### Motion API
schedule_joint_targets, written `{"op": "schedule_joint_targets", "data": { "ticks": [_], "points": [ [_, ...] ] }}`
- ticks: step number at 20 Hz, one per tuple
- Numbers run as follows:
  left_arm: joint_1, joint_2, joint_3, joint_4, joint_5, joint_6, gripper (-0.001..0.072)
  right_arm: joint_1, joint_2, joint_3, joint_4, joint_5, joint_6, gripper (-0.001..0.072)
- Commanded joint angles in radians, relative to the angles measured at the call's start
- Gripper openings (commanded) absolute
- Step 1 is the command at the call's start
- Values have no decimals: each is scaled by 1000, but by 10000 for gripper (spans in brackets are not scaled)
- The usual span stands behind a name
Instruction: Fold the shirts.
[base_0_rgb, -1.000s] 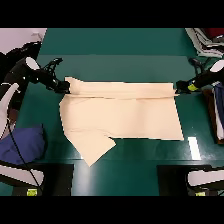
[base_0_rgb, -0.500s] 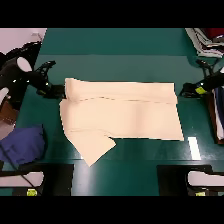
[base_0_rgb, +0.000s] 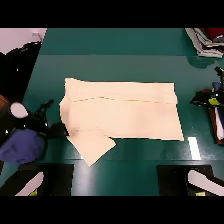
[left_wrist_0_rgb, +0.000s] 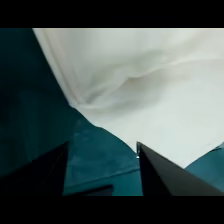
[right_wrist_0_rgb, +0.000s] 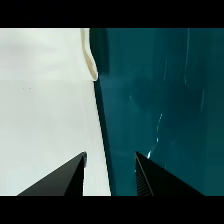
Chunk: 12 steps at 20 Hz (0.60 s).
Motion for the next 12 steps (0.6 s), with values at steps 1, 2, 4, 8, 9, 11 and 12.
{"op": "schedule_joint_targets", "data": {
  "ticks": [1,2,4,8,9,11,12],
  "points": [
    [-3,66,-164,-154,89,-12,488,-10,26,-10,14,-2,-6,366],
    [-16,66,-179,-160,123,-11,488,-10,26,-3,39,-1,-7,365],
    [-66,66,-191,-171,195,-14,488,-11,26,8,76,-3,-7,366],
    [-159,62,-192,-222,305,-32,486,-11,29,15,80,29,-7,366],
    [-161,62,-192,-221,302,-49,437,-12,29,15,75,53,-8,365],
    [-161,63,-192,-225,287,-44,30,-29,31,1,71,109,-30,366],
    [-161,63,-192,-229,284,-44,27,-46,44,-31,71,119,-32,365]
  ]
}}
